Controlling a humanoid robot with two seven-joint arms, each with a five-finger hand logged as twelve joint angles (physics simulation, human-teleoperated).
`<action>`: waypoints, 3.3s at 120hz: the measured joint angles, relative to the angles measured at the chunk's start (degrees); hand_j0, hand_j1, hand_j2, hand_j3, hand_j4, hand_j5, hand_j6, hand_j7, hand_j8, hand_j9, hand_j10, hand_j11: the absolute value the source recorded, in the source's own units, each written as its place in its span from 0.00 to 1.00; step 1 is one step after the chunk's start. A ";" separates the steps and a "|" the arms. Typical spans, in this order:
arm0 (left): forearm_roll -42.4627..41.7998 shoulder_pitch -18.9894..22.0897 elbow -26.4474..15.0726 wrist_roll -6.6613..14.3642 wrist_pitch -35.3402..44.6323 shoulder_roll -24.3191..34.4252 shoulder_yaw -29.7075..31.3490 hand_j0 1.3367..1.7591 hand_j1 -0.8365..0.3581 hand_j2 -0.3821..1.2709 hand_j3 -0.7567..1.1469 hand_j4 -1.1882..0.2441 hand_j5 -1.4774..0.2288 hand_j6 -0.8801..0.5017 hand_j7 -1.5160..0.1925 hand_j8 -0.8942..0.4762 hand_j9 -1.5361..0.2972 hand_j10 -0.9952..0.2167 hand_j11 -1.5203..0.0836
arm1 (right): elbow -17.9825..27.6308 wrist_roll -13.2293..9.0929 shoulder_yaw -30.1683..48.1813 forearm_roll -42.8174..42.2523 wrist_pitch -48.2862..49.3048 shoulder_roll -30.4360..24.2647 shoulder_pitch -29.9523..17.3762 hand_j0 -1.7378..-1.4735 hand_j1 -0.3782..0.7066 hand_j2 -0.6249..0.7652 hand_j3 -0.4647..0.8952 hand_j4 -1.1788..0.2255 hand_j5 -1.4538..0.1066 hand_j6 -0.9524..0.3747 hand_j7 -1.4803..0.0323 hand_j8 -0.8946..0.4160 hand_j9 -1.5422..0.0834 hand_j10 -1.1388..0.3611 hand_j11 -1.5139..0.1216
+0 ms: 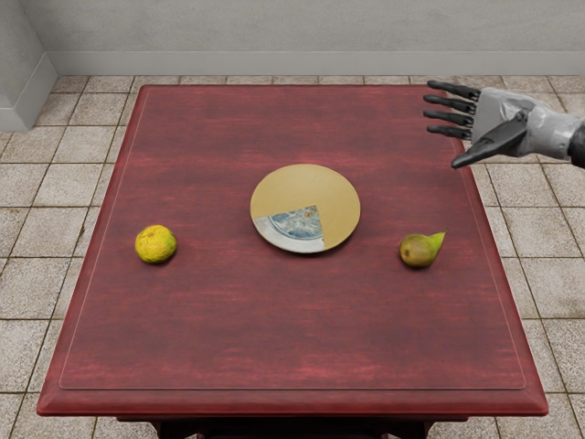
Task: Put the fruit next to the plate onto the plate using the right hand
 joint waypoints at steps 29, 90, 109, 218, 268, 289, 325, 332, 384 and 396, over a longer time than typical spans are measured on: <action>0.00 0.00 0.00 0.00 0.00 0.00 -0.01 0.76 0.99 0.23 0.40 0.83 0.87 0.64 0.89 0.65 0.84 0.82 0.95 | 0.56 -6.98 4.85 -16.25 0.03 2.16 3.77 0.30 0.04 0.45 0.34 0.83 0.92 0.71 0.96 0.67 0.94 0.75 0.91; 0.00 0.00 0.00 0.00 0.00 0.00 -0.01 0.76 0.99 0.23 0.40 0.83 0.87 0.64 0.89 0.65 0.84 0.82 0.95 | 22.45 16.46 2.21 -63.99 -9.66 -5.43 -8.77 0.30 0.16 0.43 0.34 0.75 0.83 0.63 0.88 0.59 0.85 0.68 0.83; 0.00 0.00 0.00 0.00 0.00 0.00 -0.01 0.76 0.99 0.23 0.40 0.83 0.87 0.64 0.89 0.65 0.84 0.82 0.95 | 23.84 21.69 -1.07 -66.31 -14.76 -5.76 -11.55 0.30 0.21 0.43 0.34 0.71 0.79 0.58 0.83 0.55 0.81 0.64 0.79; 0.01 0.00 0.00 0.00 0.00 0.00 -0.01 0.76 0.99 0.23 0.40 0.83 0.87 0.64 0.89 0.65 0.84 0.82 0.95 | 24.48 23.10 -13.03 -68.36 -29.37 -4.66 -12.23 0.30 0.54 0.41 0.34 0.50 0.55 0.37 0.58 0.38 0.58 0.46 0.55; 0.00 0.00 0.00 0.00 0.00 0.00 -0.01 0.76 0.99 0.23 0.40 0.83 0.87 0.64 0.89 0.65 0.84 0.82 0.95 | 24.98 23.14 -10.16 -66.02 -26.67 -5.49 -11.67 0.30 0.56 0.63 0.34 0.42 0.43 0.33 0.47 0.36 0.47 0.43 0.45; 0.01 0.00 0.00 0.00 0.00 0.00 -0.01 0.76 0.99 0.23 0.40 0.83 0.87 0.64 0.89 0.65 0.84 0.82 0.95 | 27.06 22.88 -7.15 -64.06 -24.44 -6.10 -11.44 0.30 0.57 0.66 0.34 0.41 0.42 0.33 0.46 0.35 0.45 0.43 0.43; 0.00 0.00 -0.01 0.00 0.00 0.00 0.00 0.76 0.99 0.23 0.40 0.83 0.87 0.64 0.89 0.65 0.84 0.82 0.95 | 27.57 21.14 -3.91 -61.05 -24.74 -1.46 -10.84 0.30 0.59 0.69 0.34 0.41 0.41 0.34 0.45 0.36 0.44 0.43 0.43; 0.00 0.00 0.00 0.00 0.00 0.00 0.00 0.76 0.99 0.23 0.40 0.83 0.87 0.64 0.89 0.65 0.84 0.82 0.95 | 27.52 20.91 -3.15 -60.95 -24.83 -0.22 -10.85 0.30 0.60 0.70 0.34 0.41 0.41 0.34 0.45 0.36 0.45 0.43 0.43; 0.00 0.01 0.00 0.00 0.00 0.00 0.00 0.76 0.99 0.23 0.40 0.83 0.87 0.64 0.89 0.65 0.84 0.82 0.95 | 25.13 17.13 -0.43 -60.76 -28.23 9.85 -10.49 0.30 0.61 0.65 0.34 0.41 0.40 0.37 0.44 0.38 0.44 0.39 0.43; 0.00 0.00 0.00 0.00 0.00 0.00 0.00 0.76 0.99 0.23 0.40 0.83 0.87 0.64 0.89 0.65 0.84 0.82 0.95 | 24.86 15.96 -0.22 -60.75 -28.71 11.77 -10.29 0.30 0.62 0.63 0.34 0.41 0.40 0.37 0.44 0.38 0.44 0.40 0.42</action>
